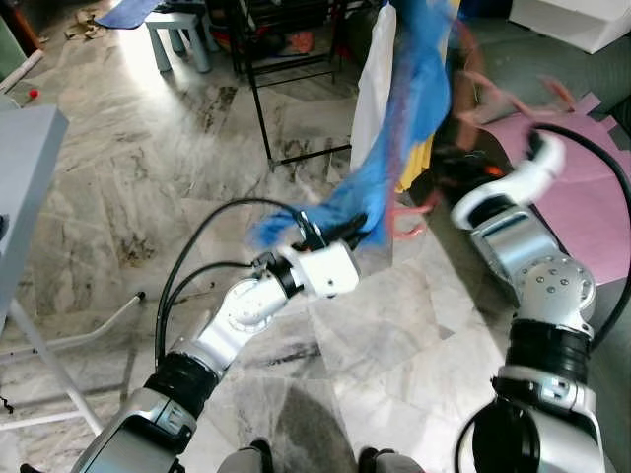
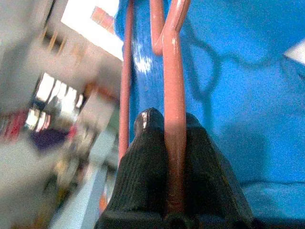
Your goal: Hang hanger
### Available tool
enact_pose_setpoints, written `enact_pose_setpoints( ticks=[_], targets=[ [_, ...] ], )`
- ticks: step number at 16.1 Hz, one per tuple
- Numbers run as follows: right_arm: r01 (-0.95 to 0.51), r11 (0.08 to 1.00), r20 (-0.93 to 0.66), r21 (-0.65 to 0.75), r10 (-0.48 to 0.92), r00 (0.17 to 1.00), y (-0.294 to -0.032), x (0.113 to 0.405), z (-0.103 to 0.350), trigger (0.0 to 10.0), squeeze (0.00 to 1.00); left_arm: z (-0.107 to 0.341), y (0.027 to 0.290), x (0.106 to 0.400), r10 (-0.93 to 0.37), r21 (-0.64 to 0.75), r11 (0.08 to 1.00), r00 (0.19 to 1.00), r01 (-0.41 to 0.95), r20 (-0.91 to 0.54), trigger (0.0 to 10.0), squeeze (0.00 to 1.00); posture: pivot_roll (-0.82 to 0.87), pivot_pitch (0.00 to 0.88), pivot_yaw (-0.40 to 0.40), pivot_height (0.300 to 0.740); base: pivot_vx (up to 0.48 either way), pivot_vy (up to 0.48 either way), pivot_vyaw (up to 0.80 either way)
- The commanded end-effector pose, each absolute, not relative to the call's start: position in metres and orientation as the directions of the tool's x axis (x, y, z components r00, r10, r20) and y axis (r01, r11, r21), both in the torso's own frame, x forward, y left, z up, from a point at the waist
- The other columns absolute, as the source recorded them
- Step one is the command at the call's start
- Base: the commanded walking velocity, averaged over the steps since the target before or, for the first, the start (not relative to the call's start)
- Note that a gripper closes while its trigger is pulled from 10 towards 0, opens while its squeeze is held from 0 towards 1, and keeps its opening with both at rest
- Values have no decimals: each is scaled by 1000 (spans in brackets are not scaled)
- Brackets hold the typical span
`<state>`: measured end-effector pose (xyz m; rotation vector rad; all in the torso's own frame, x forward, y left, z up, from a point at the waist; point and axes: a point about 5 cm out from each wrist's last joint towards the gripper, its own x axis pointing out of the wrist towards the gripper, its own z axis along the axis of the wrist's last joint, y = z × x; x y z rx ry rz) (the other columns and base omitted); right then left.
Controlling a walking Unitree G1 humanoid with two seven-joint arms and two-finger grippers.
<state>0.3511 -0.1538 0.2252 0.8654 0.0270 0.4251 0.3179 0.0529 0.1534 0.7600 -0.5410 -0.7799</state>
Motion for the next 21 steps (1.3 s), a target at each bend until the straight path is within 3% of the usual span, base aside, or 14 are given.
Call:
enact_pose_setpoints(
  ticks=[1, 3, 4, 7, 8, 9, 11, 14, 17, 18, 19, 21],
  targets=[
    [-393, 602, 121, 695, 441, 889, -145, 343, 220, 10000, 0, 151, 58, 319, -770, 786, 478, 617, 393, 160, 10000, 0, -113, 158, 26, 740, 0, 0, 0],
    [-411, 557, 142, 721, 462, 875, -146, 340, 221, 10000, 0, 154, 61, 321, -758, 794, 487, 628, 365, 176, 10000, 0, -113, 160, 25, 740, 0, 0, 0],
    [-295, 623, 131, 724, 295, 947, -166, 348, 224, 10000, 0, 155, 63, 321, -754, 794, 496, 628, 352, 193, 10000, 0, -118, 162, 26, 740, 0, 0, 0],
    [-210, 576, 110, 790, 204, 973, -185, 352, 220, 10000, 0, 153, 63, 320, -746, 799, 500, 634, 333, 203, 10000, 0, -114, 161, 25, 740, 0, 0, 0],
    [-275, 674, 80, 686, 307, 949, -179, 344, 215, 10000, 0, 153, 68, 325, -718, 808, 510, 663, 296, 211, 10000, 0, -114, 161, 25, 740, 0, 0, 0],
    [-263, 739, 26, 620, 315, 949, -181, 341, 206, 10000, 0, 155, 75, 330, -688, 809, 525, 691, 264, 220, 10000, 0, -116, 164, 21, 740, 0, 0, 0],
    [-240, 807, -56, 540, 319, 946, -188, 338, 193, 10000, 0, 159, 83, 337, -647, 800, 553, 724, 231, 238, 10000, 0, -116, 164, 21, 740, 0, 0, 0],
    [-159, 901, -328, 403, 304, 894, -205, 317, 147, 10000, 0, 175, 104, 354, -536, 804, 587, 790, 96, 297, 10000, 0, -120, 164, 25, 740, 0, 0, 0],
    [-345, 898, -396, 273, 431, 811, -197, 297, 134, 10000, 0, 182, 113, 365, -498, 812, 580, 816, 63, 292, 10000, 0, -127, 164, 35, 740, 0, 0, 0],
    [-480, 871, -478, 105, 468, 743, -196, 285, 124, 10000, 0, 187, 114, 370, -495, 812, 580, 820, 64, 289, 10000, 0, -127, 166, 39, 740, 0, 0, 0],
    [-531, 847, -514, 29, 468, 719, -199, 281, 121, 10000, 0, 188, 114, 371, -508, 818, 570, 816, 78, 276, 10000, 0, -127, 165, 42, 740, 0, 0, 0],
    [-640, 768, -563, -28, 517, 645, -201, 271, 119, 10000, 0, 187, 113, 374, -521, 840, 533, 820, 97, 236, 10000, 0, -126, 167, 47, 740, 0, 0, 0]
  ],
)
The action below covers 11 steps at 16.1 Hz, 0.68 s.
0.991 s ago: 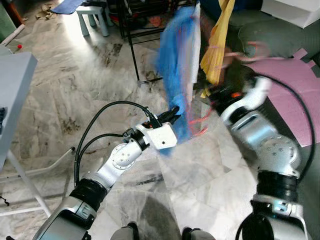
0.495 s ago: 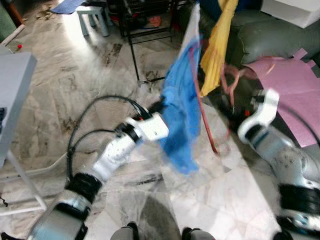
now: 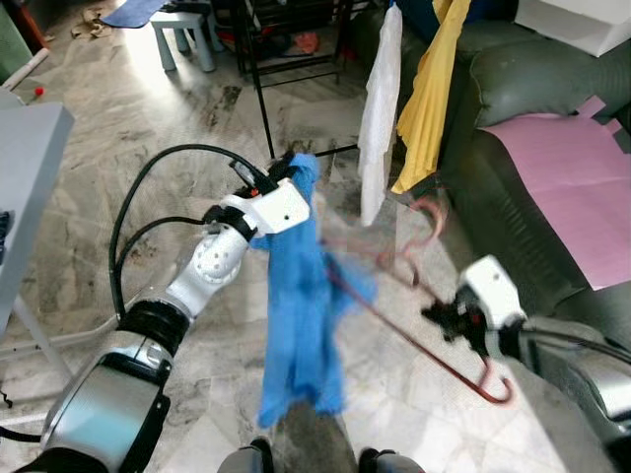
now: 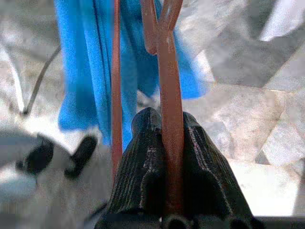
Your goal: Hang hanger
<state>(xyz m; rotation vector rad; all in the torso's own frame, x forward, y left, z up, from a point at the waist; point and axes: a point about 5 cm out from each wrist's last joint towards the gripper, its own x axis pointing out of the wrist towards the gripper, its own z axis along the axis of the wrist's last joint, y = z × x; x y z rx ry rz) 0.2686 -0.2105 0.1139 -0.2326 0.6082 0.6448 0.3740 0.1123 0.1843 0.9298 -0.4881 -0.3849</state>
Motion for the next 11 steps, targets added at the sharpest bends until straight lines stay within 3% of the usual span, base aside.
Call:
enact_pose_setpoints(
  ticks=[1, 2, 3, 5, 6, 11],
  targets=[
    [-695, 719, -572, -32, 557, 602, -202, 265, 122, 10000, 0, 185, 113, 375, -531, 852, 510, 822, 115, 207, 10000, 0, -126, 168, 50, 740, 0, 0, 0],
    [-540, 841, -473, -41, 460, 752, -219, 286, 137, 10000, 0, 186, 117, 379, -515, 862, 495, 835, 105, 194, 10000, 0, -129, 171, 52, 740, 0, 0, 0],
    [-380, 925, -453, -14, 333, 827, -234, 298, 136, 10000, 0, 190, 120, 381, -490, 861, 505, 843, 66, 222, 10000, 0, -130, 171, 53, 740, 0, 0, 0],
    [-355, 932, -486, -65, 281, 827, -243, 295, 125, 10000, 0, 201, 128, 386, -417, 828, 561, 860, -9, 293, 10000, 0, -125, 172, 56, 740, 0, 0, 0],
    [-420, 907, -489, -33, 352, 798, -235, 288, 121, 10000, 0, 205, 131, 387, -397, 811, 585, 861, -29, 317, 10000, 0, -123, 174, 58, 740, 0, 0, 0],
    [-613, 777, -421, -139, 515, 747, -223, 284, 145, 10000, 0, 199, 117, 379, -558, 836, 537, 791, 115, 250, 10000, 0, -123, 173, 63, 740, 0, 0, 0]
  ],
)
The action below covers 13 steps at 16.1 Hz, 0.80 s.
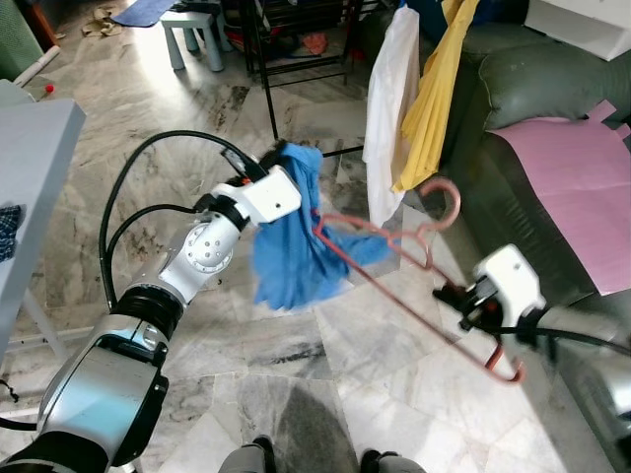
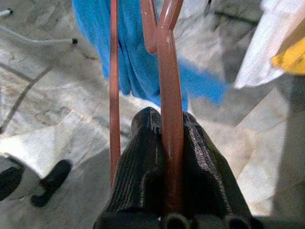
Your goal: Hang hanger
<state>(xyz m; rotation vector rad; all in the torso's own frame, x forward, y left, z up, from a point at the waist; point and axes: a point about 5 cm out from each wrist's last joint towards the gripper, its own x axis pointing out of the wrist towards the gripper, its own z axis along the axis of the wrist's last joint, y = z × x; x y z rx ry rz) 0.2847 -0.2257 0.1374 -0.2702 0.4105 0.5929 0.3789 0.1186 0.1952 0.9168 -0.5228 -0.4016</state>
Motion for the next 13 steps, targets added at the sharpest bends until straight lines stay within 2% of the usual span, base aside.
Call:
enact_pose_setpoints(
  ticks=[1, 3, 5, 6, 7, 9, 11, 12, 13],
  targets=[
    [-616, 776, -403, -135, 525, 750, -224, 285, 149, 10000, 0, 199, 117, 379, -561, 837, 534, 790, 118, 247, 10000, 0, -123, 173, 63, 740, 0, 0, 0],
    [-692, 721, -325, -13, 652, 685, -218, 276, 162, 10000, 0, 200, 117, 382, -546, 844, 529, 799, 95, 252, 10000, 0, -123, 173, 62, 740, 0, 0, 0],
    [-657, 753, -288, -30, 623, 727, -221, 280, 165, 10000, 0, 201, 116, 383, -542, 840, 534, 801, 95, 254, 10000, 0, -123, 173, 62, 740, 0, 0, 0],
    [-662, 747, -285, -60, 622, 729, -222, 281, 166, 10000, 0, 202, 116, 382, -548, 838, 536, 796, 101, 255, 10000, 0, -123, 171, 61, 740, 0, 0, 0],
    [-723, 674, -284, -152, 671, 685, -219, 276, 182, 10000, 0, 200, 113, 380, -599, 840, 516, 772, 169, 213, 10000, 0, -123, 171, 61, 740, 0, 0, 0],
    [-732, 663, -285, -157, 679, 676, -219, 275, 185, 10000, 0, 199, 113, 379, -611, 840, 509, 766, 186, 201, 10000, 0, -123, 171, 61, 740, 0, 0, 0],
    [-746, 620, -367, -241, 654, 662, -233, 273, 190, 10000, 0, 191, 111, 375, -682, 860, 430, 723, 275, 109, 10000, 0, -126, 171, 65, 740, 0, 0, 0],
    [-748, 585, -449, -314, 602, 660, -248, 270, 189, 10000, 0, 186, 111, 373, -716, 864, 380, 697, 330, 49, 10000, 0, -131, 169, 60, 740, 0, 0, 0],
    [-748, 578, -463, -326, 592, 660, -251, 270, 189, 10000, 0, 186, 110, 373, -721, 865, 370, 691, 339, 38, 10000, 0, -131, 169, 60, 740, 0, 0, 0]
  ],
)
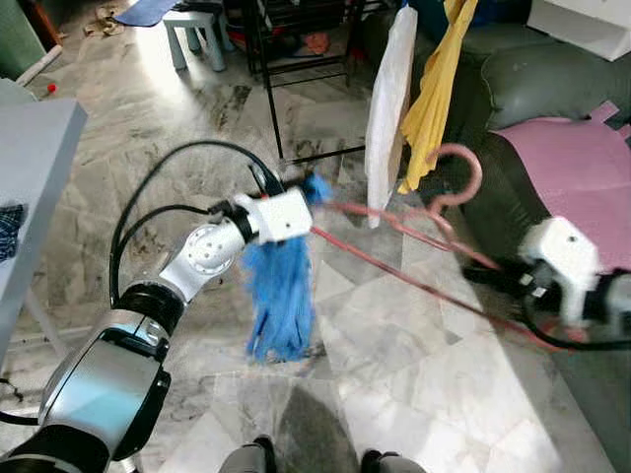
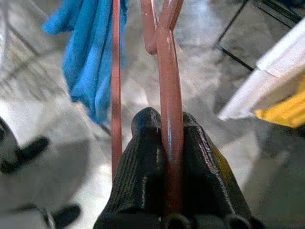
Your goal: Hang hanger
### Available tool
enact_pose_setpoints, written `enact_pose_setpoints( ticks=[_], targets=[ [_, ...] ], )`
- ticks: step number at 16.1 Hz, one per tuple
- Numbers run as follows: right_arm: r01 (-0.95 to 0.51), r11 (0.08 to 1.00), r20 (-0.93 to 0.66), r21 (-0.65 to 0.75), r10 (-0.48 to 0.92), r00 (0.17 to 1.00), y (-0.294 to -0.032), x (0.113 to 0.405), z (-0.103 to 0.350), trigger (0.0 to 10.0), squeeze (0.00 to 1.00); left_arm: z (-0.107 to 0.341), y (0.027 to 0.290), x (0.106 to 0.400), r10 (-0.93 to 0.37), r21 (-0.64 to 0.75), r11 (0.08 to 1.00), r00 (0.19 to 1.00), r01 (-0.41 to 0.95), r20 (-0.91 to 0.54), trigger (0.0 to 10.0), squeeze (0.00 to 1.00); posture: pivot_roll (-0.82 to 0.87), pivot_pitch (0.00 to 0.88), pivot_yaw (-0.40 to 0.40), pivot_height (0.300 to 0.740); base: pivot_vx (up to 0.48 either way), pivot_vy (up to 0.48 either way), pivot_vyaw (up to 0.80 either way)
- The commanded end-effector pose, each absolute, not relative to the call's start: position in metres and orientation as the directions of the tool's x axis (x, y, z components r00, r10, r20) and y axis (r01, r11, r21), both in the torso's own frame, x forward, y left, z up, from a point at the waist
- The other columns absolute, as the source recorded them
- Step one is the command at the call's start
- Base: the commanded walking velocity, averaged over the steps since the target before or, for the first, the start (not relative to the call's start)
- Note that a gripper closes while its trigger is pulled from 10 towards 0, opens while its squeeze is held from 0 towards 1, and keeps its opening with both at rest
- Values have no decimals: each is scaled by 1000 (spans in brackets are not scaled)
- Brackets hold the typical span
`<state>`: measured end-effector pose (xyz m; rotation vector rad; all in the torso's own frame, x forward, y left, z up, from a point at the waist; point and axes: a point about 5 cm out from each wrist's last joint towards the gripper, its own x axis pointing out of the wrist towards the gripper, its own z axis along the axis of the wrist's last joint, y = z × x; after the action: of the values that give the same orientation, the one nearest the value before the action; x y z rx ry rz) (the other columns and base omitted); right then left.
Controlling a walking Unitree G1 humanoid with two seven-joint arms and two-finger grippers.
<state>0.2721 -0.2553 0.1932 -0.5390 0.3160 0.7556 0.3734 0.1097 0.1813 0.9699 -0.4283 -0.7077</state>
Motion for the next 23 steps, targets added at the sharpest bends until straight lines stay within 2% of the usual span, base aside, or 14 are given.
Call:
enact_pose_setpoints(
  ticks=[1, 2, 3, 4, 5, 7, 9, 10, 11, 12, 13, 17, 21, 23],
  targets=[
    [-737, 574, -472, -357, 570, 672, -254, 270, 190, 10000, 0, 185, 109, 373, -731, 865, 357, 682, 353, 23, 10000, 0, -131, 168, 63, 740, 0, 0, 0],
    [-679, 626, -403, -385, 548, 733, -253, 277, 193, 10000, 0, 183, 109, 377, -685, 801, 463, 727, 380, 51, 10000, 0, -134, 160, 76, 740, 0, 0, 0],
    [-679, 626, -403, -385, 548, 733, -253, 277, 193, 10000, 0, 183, 109, 377, -685, 801, 463, 727, 380, 51, 10000, 0, -134, 160, 76, 740, 0, 0, 0],
    [-638, 662, -351, -394, 533, 770, -246, 281, 189, 10000, 0, 177, 102, 379, -645, 646, 613, 761, 455, 76, 10000, 0, -143, 153, 90, 740, 0, 0, 0],
    [-650, 661, -346, -376, 550, 760, -235, 277, 178, 10000, 0, 170, 88, 377, -646, 485, 693, 758, 534, 90, 10000, 0, -143, 145, 95, 740, 0, 0, 0],
    [-703, 615, -401, -358, 578, 711, -228, 266, 162, 10000, 0, 166, 72, 371, -693, 345, 700, 711, 625, 117, 10000, 0, -152, 135, 100, 740, 0, 0, 0],
    [-736, 585, -426, -341, 602, 675, -230, 260, 163, 10000, 0, 162, 72, 368, -736, 425, 636, 672, 644, 83, 10000, 0, -162, 123, 102, 740, 0, 0, 0],
    [-697, 602, -417, -390, 559, 716, -239, 267, 170, 10000, 0, 159, 80, 371, -708, 487, 629, 705, 606, 38, 10000, 0, -168, 117, 103, 740, 0, 0, 0],
    [-666, 622, -406, -412, 529, 745, -242, 271, 171, 10000, 0, 159, 82, 373, -691, 491, 637, 722, 595, 21, 10000, 0, -168, 117, 103, 740, 0, 0, 0],
    [-581, 683, -346, -443, 467, 813, -243, 281, 171, 10000, 0, 160, 86, 376, -651, 396, 708, 758, 585, 46, 10000, 0, -172, 106, 102, 740, 0, 0, 0],
    [-551, 709, -324, -440, 447, 834, -241, 284, 170, 10000, 0, 160, 86, 376, -642, 372, 725, 764, 580, 59, 10000, 0, -172, 103, 102, 740, 0, 0, 0],
    [-545, 777, -232, -315, 494, 838, -192, 282, 143, 10000, 0, 140, 88, 366, -555, 206, 824, 825, 528, 104, 10000, 0, -164, 78, 84, 740, 0, 0, 0],
    [-500, 827, -204, -258, 459, 865, -163, 283, 126, 10000, 0, 131, 85, 359, -535, 143, 842, 838, 520, 107, 10000, 0, -156, 66, 67, 740, 0, 0, 0],
    [-504, 825, -203, -256, 464, 862, -159, 283, 125, 10000, 0, 135, 82, 360, -541, 146, 839, 833, 524, 120, 10000, 0, -155, 66, 66, 740, 0, 0, 0]
  ],
)
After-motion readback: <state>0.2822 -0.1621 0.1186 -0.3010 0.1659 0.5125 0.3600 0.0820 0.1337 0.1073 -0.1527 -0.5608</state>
